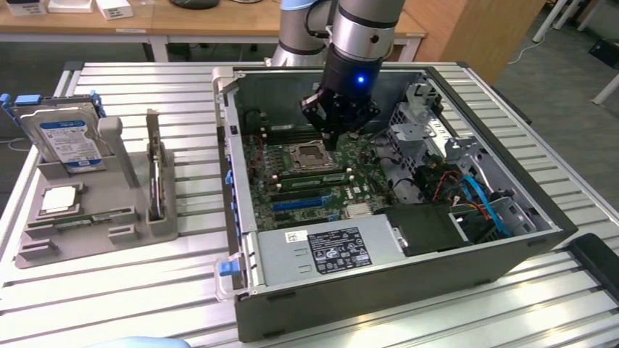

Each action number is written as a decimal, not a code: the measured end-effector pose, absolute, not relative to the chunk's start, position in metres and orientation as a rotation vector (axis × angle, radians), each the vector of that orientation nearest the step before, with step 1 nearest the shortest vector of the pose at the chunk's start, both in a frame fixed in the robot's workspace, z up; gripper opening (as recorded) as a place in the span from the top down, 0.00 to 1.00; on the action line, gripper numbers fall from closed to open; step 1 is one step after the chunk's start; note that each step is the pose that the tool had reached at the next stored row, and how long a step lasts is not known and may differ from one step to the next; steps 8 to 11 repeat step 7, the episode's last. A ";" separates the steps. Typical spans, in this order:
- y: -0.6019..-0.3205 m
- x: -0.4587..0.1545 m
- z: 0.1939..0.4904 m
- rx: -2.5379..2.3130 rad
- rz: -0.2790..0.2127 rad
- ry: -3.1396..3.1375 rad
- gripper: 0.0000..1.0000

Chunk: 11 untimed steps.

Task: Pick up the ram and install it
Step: 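Press down the ram until it locks into place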

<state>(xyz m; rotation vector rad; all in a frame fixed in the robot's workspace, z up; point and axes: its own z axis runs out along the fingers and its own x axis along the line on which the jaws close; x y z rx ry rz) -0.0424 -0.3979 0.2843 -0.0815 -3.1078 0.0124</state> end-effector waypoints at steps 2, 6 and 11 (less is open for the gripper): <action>-0.398 -0.042 0.284 -0.081 0.012 -3.108 0.90; -0.397 -0.042 0.284 -0.081 0.012 -3.108 0.90; -0.397 -0.042 0.284 -0.081 0.012 -3.108 0.90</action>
